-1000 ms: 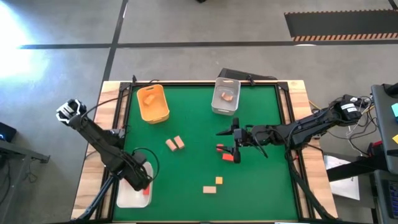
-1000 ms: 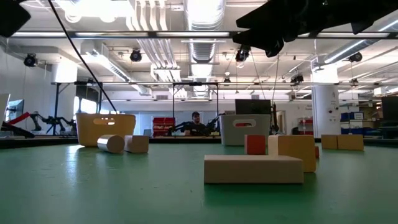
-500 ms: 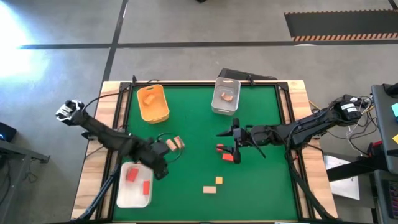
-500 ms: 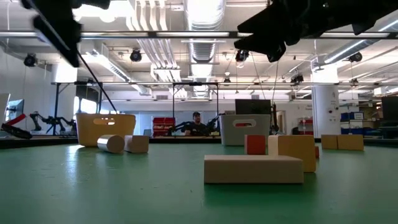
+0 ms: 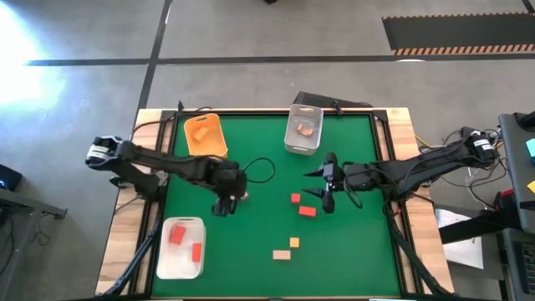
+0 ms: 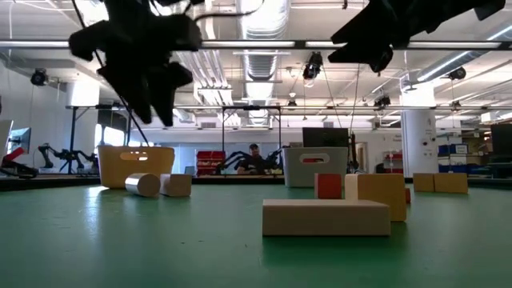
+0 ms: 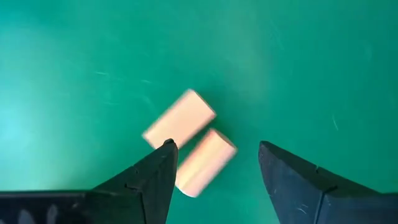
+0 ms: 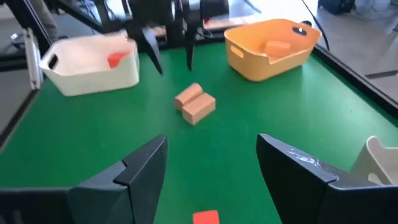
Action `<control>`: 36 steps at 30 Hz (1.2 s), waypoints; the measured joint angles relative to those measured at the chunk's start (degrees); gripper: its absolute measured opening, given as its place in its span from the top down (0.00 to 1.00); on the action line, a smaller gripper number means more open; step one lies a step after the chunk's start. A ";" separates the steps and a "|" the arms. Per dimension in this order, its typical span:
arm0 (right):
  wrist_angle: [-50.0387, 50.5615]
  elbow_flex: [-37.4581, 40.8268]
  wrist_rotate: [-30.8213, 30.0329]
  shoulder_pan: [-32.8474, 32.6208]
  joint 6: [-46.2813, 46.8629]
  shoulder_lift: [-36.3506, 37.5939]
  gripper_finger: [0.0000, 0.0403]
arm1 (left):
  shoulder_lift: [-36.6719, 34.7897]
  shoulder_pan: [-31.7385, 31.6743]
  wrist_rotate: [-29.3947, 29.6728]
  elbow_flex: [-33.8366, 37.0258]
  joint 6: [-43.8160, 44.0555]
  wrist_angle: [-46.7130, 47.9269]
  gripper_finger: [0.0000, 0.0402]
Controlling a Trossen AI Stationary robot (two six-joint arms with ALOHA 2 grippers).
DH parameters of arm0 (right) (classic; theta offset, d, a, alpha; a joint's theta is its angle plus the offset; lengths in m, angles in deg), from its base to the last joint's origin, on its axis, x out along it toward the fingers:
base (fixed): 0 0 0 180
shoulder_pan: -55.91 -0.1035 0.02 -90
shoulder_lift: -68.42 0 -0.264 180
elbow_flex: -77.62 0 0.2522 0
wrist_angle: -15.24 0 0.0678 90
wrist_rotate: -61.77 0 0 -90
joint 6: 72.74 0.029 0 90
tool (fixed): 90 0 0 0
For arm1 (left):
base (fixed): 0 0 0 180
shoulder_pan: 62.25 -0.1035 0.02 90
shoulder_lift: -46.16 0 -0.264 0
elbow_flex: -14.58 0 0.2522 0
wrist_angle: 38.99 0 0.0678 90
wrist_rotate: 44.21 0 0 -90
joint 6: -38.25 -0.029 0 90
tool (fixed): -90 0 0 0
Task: Sort & place blocks by color
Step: Put the brown block into the gray bin
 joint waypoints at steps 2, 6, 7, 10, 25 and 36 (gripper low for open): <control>-0.10 0.00 0.00 0.00 0.00 0.48 0.42 | 1.84 -1.07 -1.97 0.00 -3.91 1.37 0.48; -0.67 0.04 -0.02 0.00 -0.06 0.04 0.42 | 5.22 -2.28 -1.91 0.07 -8.57 4.43 0.48; -0.67 0.04 -0.06 0.00 -0.22 -0.21 0.42 | 5.83 -2.33 -1.86 0.09 -9.04 4.16 0.48; -0.69 0.06 -0.82 0.00 -0.31 -1.36 0.42 | 7.67 -2.23 -1.86 0.09 -10.35 3.54 0.48; -1.01 0.11 -1.07 0.00 -0.46 -5.01 0.42 | 11.50 -2.55 2.14 4.33 -9.87 -3.41 0.48; -1.13 0.11 -1.09 0.00 -0.07 -5.19 0.42 | 11.53 -2.91 2.53 5.72 -6.83 -4.56 0.61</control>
